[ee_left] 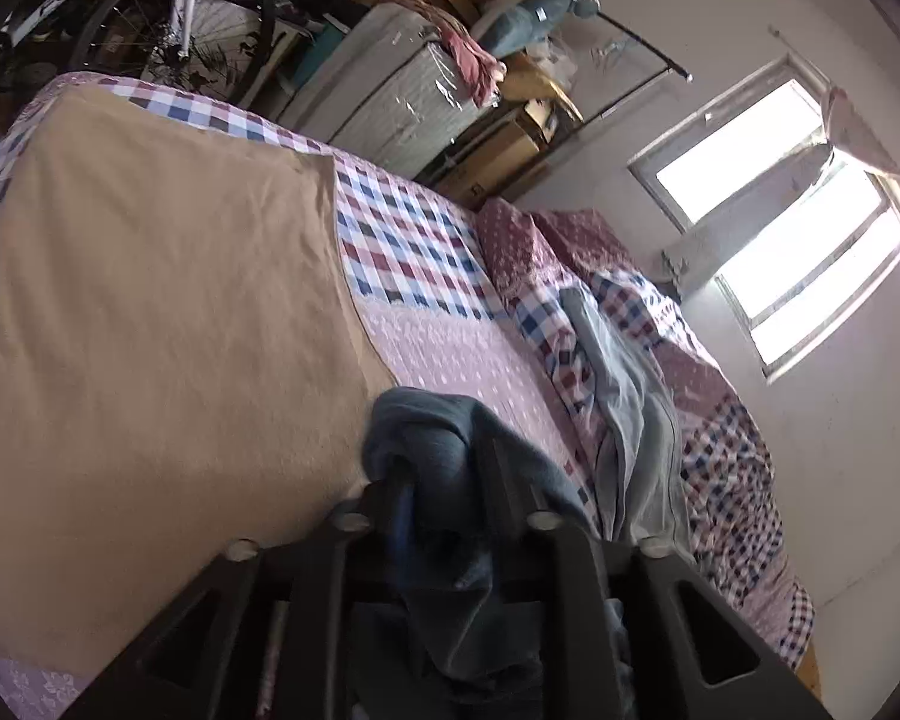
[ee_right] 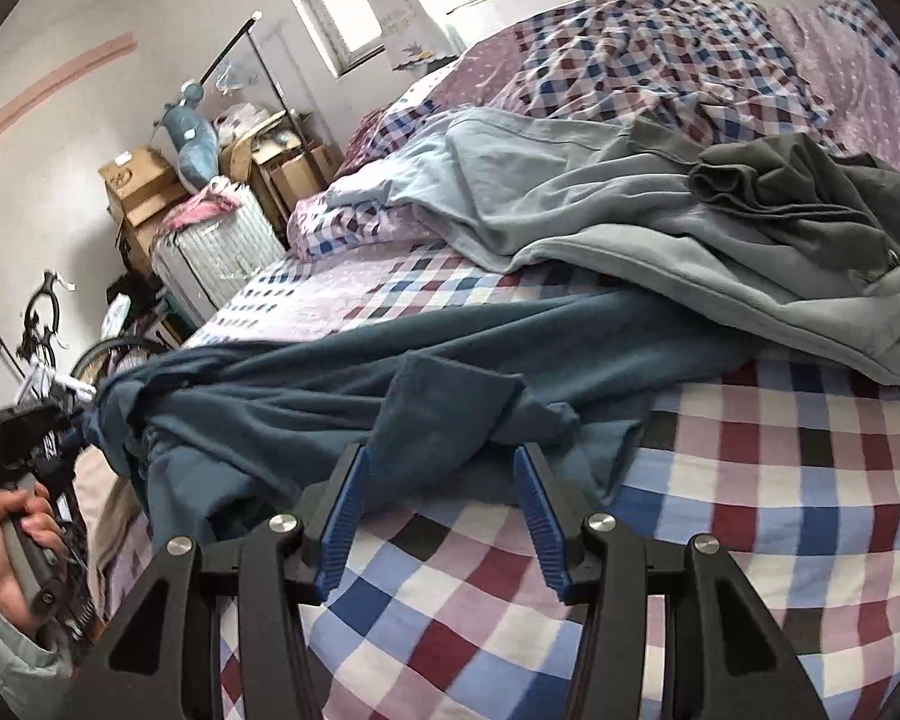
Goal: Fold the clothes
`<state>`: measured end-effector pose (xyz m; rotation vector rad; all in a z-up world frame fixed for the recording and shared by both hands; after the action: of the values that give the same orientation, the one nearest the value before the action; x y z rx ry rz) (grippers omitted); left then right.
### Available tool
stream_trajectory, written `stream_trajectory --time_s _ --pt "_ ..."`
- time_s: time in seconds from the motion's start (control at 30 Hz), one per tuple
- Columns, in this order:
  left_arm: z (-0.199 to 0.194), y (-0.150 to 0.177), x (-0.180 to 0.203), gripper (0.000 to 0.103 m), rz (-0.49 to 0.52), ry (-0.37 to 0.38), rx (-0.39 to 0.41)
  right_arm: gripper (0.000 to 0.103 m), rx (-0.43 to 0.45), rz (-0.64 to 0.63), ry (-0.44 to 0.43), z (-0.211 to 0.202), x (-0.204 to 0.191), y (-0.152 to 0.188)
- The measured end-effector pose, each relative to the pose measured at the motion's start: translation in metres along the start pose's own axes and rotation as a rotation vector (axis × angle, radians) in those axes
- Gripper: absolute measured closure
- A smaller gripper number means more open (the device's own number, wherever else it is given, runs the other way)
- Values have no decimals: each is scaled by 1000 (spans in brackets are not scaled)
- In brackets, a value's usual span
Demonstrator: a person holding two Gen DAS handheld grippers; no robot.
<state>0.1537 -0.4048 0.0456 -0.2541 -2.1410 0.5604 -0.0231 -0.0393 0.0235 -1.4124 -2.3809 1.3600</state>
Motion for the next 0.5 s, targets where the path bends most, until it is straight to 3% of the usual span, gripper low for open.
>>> stream_trajectory --time_s 0.03,0.07,0.17,0.27,0.47,0.5 --pt "1 6 2 34 -1 15 -15 49 -8 -6 1 4 -3 2" --pt "2 13 5 18 -7 28 -25 49 -15 -11 1 9 -6 3" --pt "9 44 16 16 10 21 -106 49 -38 -15 1 22 -15 8" --pt "17 86 28 16 32 34 -240 49 -60 4 2 36 -20 12" --pt "20 151 64 16 108 155 -422 50 -113 -9 24 62 -27 24" --pt "20 158 70 16 120 181 -443 58 -126 -13 19 66 -27 27"
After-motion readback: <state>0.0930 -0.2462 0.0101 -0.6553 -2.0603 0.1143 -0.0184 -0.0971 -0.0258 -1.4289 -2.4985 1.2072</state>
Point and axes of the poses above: each gripper's, at about its wrist camera, not at the fingertips, and z roughly the way its jaws point, x to its right, y to its underside, the point moved 9 cm from there along z, roughly the way its jaws point, and after that the axes turned 2 degrees about -x, right-handed, at the moved point
